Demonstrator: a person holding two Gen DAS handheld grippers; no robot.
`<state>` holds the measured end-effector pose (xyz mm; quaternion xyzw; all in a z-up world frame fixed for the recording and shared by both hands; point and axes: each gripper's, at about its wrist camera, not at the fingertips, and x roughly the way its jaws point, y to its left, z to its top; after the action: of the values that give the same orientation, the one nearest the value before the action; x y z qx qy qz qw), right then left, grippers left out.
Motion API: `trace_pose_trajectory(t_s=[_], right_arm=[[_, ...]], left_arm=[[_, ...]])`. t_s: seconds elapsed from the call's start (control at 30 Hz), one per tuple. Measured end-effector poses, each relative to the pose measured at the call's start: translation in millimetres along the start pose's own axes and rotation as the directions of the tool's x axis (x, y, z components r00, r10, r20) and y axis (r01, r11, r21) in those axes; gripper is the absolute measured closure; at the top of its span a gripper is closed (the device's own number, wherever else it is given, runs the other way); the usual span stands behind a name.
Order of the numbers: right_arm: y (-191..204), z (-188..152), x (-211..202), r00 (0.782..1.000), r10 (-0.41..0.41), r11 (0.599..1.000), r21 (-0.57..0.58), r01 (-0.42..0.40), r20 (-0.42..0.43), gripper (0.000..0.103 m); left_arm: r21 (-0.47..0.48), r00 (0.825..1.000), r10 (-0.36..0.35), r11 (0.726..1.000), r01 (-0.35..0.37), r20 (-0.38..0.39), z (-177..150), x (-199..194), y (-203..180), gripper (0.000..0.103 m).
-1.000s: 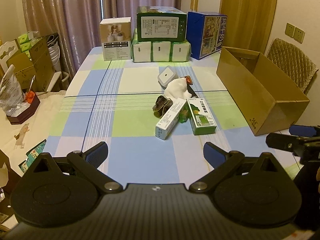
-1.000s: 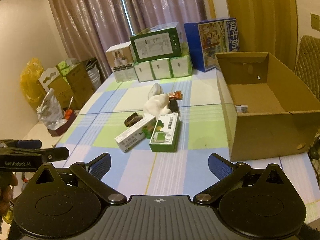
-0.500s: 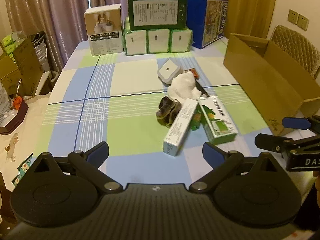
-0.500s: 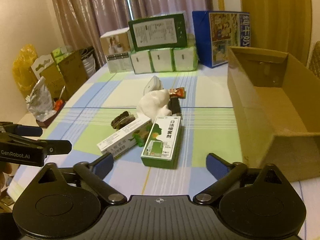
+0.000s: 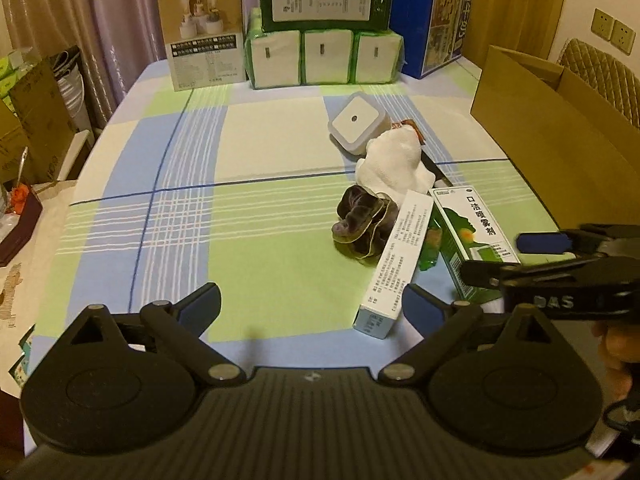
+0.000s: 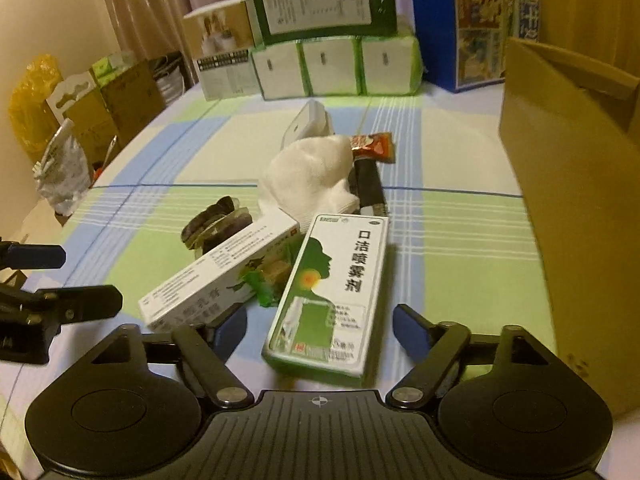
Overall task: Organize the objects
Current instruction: 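Grasp green-white spray box with right gripper while left tool reaches white medicine box, then grasp white medicine box with left gripper while right gripper lifts spray box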
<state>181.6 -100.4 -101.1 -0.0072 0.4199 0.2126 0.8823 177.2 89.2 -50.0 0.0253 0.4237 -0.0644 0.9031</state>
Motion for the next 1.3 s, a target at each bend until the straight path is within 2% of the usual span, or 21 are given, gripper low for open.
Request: trace_pose_trajectory(t_s=[0.07,0.2,0.4,0.47,0.53,0.57,0.63,0.8,1.03,1.3], right_arm=[[-1.3,2.7,8.3,1.0,-0.005,1.0,-0.001,0.005,-0.01,0.043],[-10.6,2.1,5.5,1.0,-0.016,1.0,0.006,0.016,-0.013,0.049],[-26.1,-12.1,-16.7,0.998,-0.054,0.998,0.03,0.055,-0.033,0.049],[-28.3,-15.8,-21.3,0.998,-0.057,0.998,0.025,0.058,-0.031,0.049],[-27.5,-16.8,-22.3,0.998,-0.056,0.998,0.01,0.056,-0.027,0.049],[-27.4,-17.2,-22.0,0.998,-0.055,0.998,0.002,0.055,-0.023,0.049],[-29.1,-18.0,-20.4,0.999,-0.047,0.999,0.004,0.047,-0.019,0.049],[-33.0,-17.3,-15.1,0.999,-0.036,0.999,0.028,0.037,-0.025,0.048],[-28.4,-24.1,-24.7,0.997,-0.054,0.999,-0.006,0.054,-0.05,0.049],[-32.6,-20.6,-12.3,0.998,-0.046,0.999,-0.007,0.046,-0.051,0.044]], left_arm=[[0.008,1.0,-0.006,1.0,0.006,0.002,1.7,4.2,-2.1,0.009],[0.046,1.0,-0.027,0.999,0.026,0.003,5.5,12.5,-10.4,0.014],[0.127,0.997,-0.076,0.989,0.079,-0.023,13.3,34.2,-33.1,0.028],[0.16,0.996,-0.084,0.983,0.089,-0.037,15.8,44.1,-42.3,0.037],[0.189,0.995,-0.081,0.978,0.09,-0.054,17.6,54.4,-50.3,0.056],[0.204,0.995,-0.079,0.975,0.091,-0.063,18.1,59.2,-53.8,0.06],[0.218,0.994,-0.077,0.972,0.093,-0.081,17.6,65.6,-58.1,0.074],[0.188,0.991,-0.065,0.978,0.086,-0.114,8.9,57.6,-64.1,0.081],[0.163,0.992,-0.047,0.984,0.066,-0.12,-16.5,30.7,-71.6,0.081],[0.159,0.993,-0.06,0.984,0.075,-0.101,-6.8,44.5,-68.3,0.078]])
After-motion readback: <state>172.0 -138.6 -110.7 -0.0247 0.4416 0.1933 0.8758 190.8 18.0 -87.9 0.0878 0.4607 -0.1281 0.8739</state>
